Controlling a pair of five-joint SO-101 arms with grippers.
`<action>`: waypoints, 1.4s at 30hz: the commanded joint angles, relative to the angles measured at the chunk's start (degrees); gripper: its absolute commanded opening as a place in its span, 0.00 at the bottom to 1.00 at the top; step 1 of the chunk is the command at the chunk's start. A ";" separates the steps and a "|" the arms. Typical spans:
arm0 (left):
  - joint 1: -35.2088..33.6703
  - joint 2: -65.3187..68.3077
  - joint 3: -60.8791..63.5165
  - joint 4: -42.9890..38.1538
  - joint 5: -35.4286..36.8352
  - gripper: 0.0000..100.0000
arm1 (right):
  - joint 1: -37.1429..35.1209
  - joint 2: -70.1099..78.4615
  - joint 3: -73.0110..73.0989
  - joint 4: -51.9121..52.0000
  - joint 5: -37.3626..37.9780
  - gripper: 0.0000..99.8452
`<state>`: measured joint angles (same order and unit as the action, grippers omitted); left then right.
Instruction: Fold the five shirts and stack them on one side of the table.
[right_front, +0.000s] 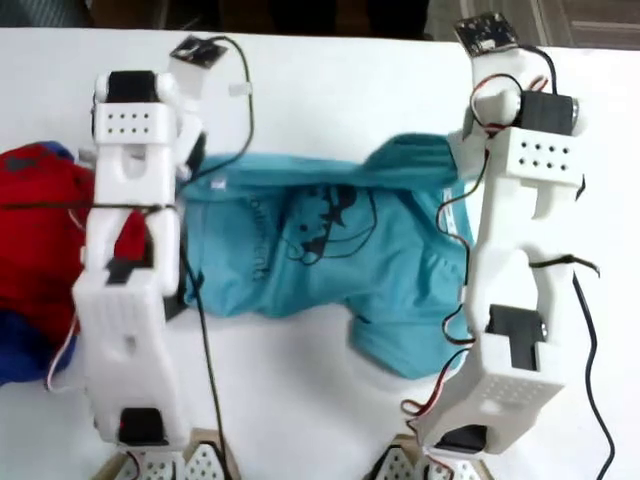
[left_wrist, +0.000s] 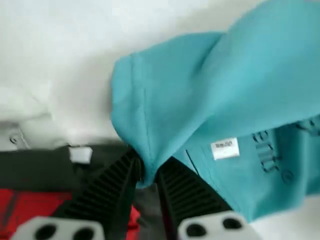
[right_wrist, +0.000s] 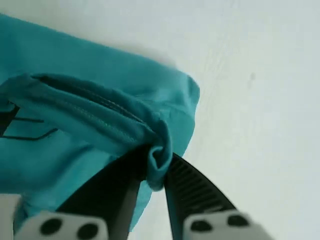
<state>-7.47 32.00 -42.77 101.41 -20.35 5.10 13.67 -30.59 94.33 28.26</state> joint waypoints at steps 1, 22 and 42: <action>1.14 -12.57 12.35 0.79 -2.81 0.02 | 1.01 -1.19 0.97 5.58 4.04 0.02; 1.14 -24.97 51.21 -11.43 -6.68 0.02 | 3.74 -41.45 73.85 -19.38 15.12 0.02; -11.60 -27.16 37.76 -3.78 -14.24 0.27 | 3.30 -42.07 62.24 -10.77 15.12 0.15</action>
<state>-14.33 8.18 1.63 95.52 -33.89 8.09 -25.36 37.89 80.79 43.03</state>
